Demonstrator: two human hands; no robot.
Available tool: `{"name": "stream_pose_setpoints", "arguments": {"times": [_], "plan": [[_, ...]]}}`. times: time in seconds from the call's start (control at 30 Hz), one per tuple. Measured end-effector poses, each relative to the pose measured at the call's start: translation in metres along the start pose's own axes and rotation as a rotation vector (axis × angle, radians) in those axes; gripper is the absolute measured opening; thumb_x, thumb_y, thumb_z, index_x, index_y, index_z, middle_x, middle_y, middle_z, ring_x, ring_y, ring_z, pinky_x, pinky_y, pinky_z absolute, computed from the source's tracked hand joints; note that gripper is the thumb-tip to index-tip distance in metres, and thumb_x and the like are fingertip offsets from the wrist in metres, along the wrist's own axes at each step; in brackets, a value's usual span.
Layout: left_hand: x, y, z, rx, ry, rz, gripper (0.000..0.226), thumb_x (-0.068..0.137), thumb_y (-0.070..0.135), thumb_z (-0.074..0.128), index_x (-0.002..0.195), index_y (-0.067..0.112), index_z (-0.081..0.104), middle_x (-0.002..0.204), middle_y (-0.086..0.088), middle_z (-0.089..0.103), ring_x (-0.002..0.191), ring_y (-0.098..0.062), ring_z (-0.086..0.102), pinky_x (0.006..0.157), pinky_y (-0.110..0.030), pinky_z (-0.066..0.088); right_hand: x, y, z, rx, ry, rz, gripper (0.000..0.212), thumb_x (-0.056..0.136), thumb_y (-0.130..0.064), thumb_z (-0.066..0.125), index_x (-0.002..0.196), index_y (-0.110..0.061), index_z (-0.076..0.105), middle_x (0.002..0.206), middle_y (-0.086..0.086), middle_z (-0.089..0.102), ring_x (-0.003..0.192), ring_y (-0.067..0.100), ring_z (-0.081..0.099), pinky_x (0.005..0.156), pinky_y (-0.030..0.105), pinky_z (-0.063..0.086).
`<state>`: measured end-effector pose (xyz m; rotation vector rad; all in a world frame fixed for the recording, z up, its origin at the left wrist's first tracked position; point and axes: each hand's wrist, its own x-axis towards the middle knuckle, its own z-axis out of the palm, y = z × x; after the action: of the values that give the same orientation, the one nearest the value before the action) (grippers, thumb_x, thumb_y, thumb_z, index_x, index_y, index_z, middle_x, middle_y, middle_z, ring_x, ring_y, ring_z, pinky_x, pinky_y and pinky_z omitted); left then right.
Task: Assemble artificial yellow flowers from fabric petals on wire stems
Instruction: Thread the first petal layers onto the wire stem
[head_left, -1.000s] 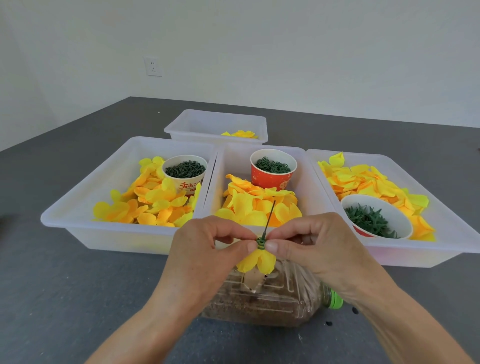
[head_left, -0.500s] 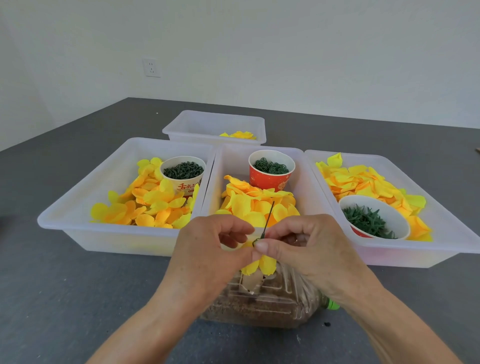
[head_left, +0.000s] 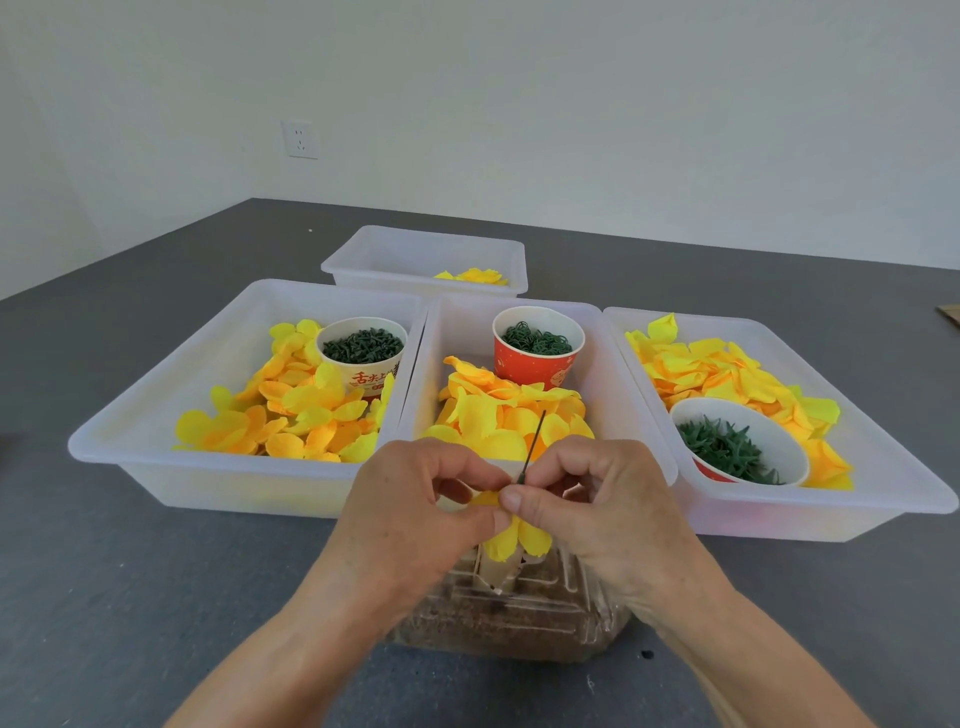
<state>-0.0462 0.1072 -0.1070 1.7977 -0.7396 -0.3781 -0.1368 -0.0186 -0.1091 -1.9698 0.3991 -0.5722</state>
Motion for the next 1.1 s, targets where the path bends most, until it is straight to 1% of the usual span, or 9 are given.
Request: {"name": "stream_pose_setpoints", "arguments": {"times": [0.1,0.2,0.37,0.47,0.57,0.73,0.87,0.97,1.1], "plan": [[0.001,0.000,-0.002,-0.011,-0.002,-0.009,0.021,0.062,0.015,0.082,0.071,0.032,0.074,0.069,0.014,0.067,0.079,-0.008,0.062,0.076,-0.035,0.055,0.002,-0.004,-0.004,0.048,-0.039,0.040,0.019,0.068,-0.013,0.081,0.057,-0.022,0.069,0.061,-0.005,0.065,0.056,0.001,0.054,0.055,0.019,0.045],[0.002,-0.001,-0.002,-0.068,0.002,-0.005,0.017,0.068,0.014,0.079,0.076,0.028,0.075,0.068,0.011,0.067,0.076,-0.011,0.062,0.071,-0.029,0.053,0.001,-0.005,-0.011,0.215,-0.089,0.101,0.009,0.069,-0.012,0.079,0.065,-0.019,0.075,0.064,0.001,0.069,0.061,0.004,0.059,0.057,0.018,0.048],[0.003,0.000,0.000,-0.083,0.022,0.032,0.019,0.071,0.013,0.077,0.069,0.031,0.075,0.073,0.005,0.070,0.076,-0.010,0.065,0.072,-0.029,0.053,0.001,-0.002,-0.011,0.131,-0.047,0.034,0.016,0.071,-0.010,0.078,0.064,-0.024,0.074,0.064,-0.003,0.069,0.065,0.008,0.058,0.065,0.027,0.049],[0.004,0.001,0.002,-0.046,0.035,0.046,0.019,0.069,0.015,0.079,0.066,0.032,0.072,0.071,0.010,0.070,0.072,-0.002,0.063,0.066,-0.017,0.049,0.001,0.000,-0.009,0.092,-0.023,0.006,0.016,0.072,-0.011,0.077,0.065,-0.025,0.073,0.066,-0.002,0.069,0.067,0.012,0.060,0.068,0.038,0.051],[0.004,0.002,0.002,-0.016,0.045,0.056,0.022,0.070,0.014,0.079,0.064,0.032,0.070,0.062,0.021,0.065,0.063,0.007,0.058,0.058,-0.007,0.042,0.000,0.003,-0.007,0.054,-0.003,-0.050,0.019,0.073,-0.013,0.077,0.064,-0.028,0.071,0.066,-0.005,0.068,0.065,0.012,0.059,0.065,0.032,0.050],[0.006,0.005,0.003,0.076,0.048,0.095,0.018,0.072,0.016,0.078,0.067,0.030,0.068,0.045,0.029,0.052,0.049,0.013,0.048,0.050,-0.004,0.035,-0.002,0.007,-0.006,-0.025,0.035,-0.124,0.022,0.074,-0.013,0.076,0.064,-0.031,0.069,0.070,-0.008,0.066,0.069,0.012,0.060,0.066,0.028,0.050],[0.007,0.005,0.003,0.141,0.052,0.122,0.019,0.072,0.018,0.078,0.066,0.033,0.067,0.050,0.031,0.054,0.052,0.014,0.048,0.052,-0.005,0.035,-0.001,0.009,-0.006,-0.060,0.032,-0.151,0.019,0.075,-0.013,0.075,0.066,-0.029,0.070,0.070,-0.009,0.065,0.069,0.010,0.059,0.066,0.025,0.048],[0.008,0.004,0.004,0.166,0.069,0.125,0.022,0.071,0.019,0.079,0.062,0.034,0.066,0.054,0.025,0.057,0.054,0.014,0.048,0.053,-0.005,0.035,-0.001,0.009,-0.007,-0.052,0.026,-0.157,0.021,0.075,-0.009,0.075,0.065,-0.027,0.070,0.069,-0.008,0.064,0.068,0.010,0.057,0.064,0.023,0.046],[0.008,0.004,0.003,0.198,0.059,0.127,0.025,0.071,0.020,0.079,0.059,0.035,0.063,0.053,0.032,0.055,0.053,0.015,0.048,0.052,-0.005,0.035,-0.001,0.010,-0.007,-0.056,0.020,-0.173,0.026,0.076,-0.009,0.075,0.065,-0.032,0.069,0.070,-0.009,0.064,0.069,0.011,0.058,0.064,0.023,0.047]]}}
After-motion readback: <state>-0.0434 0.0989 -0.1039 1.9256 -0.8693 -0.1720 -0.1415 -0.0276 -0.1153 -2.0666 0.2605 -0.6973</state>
